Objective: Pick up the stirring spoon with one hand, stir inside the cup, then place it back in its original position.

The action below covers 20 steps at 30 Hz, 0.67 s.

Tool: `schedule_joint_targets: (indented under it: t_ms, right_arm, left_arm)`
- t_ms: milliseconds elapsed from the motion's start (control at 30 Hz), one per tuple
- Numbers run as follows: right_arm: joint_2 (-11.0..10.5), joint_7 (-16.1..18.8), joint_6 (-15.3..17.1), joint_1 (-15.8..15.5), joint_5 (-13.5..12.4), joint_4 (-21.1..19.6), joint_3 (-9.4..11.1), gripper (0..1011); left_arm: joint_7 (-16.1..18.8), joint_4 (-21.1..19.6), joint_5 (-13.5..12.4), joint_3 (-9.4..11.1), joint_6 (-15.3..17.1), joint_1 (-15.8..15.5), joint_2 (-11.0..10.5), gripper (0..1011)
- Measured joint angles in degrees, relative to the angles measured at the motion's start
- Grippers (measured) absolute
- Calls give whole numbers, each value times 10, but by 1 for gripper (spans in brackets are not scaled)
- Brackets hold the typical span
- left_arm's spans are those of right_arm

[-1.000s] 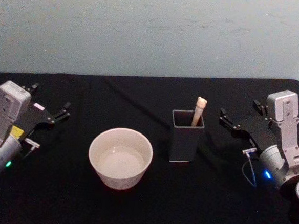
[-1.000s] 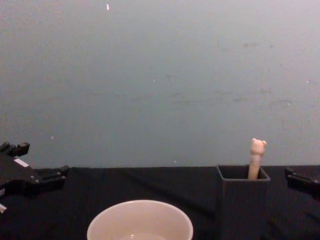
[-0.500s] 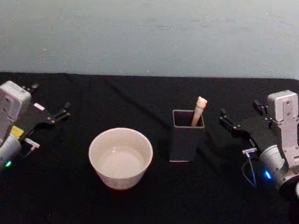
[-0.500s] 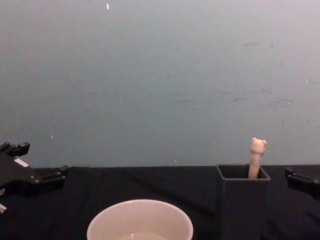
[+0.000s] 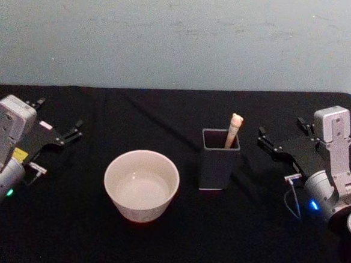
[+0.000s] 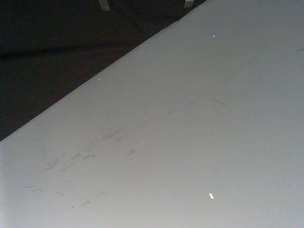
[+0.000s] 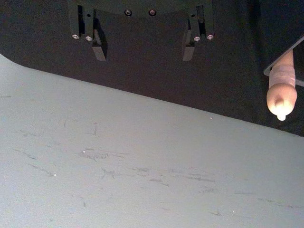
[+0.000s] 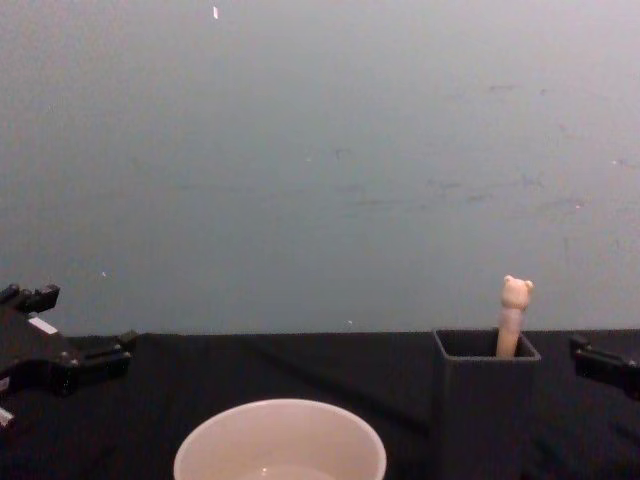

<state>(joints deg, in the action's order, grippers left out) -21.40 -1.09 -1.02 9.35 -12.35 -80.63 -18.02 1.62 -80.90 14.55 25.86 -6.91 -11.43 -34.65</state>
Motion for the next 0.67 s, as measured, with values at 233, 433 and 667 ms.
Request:
schedule_joint_targets:
  t_ms: [233,433,667]
  right_arm:
    - [0,0,0,0,0,0,0,1002]
    - [0,0,0,0,0,0,0,1002]
    - [0,0,0,0,0,0,0,1002]
  left_arm:
    - [0,0,0,0,0,0,0,1001]
    - [0,0,0,0,0,0,0,1001]
    - [0,0,0,0,0,0,0,1001]
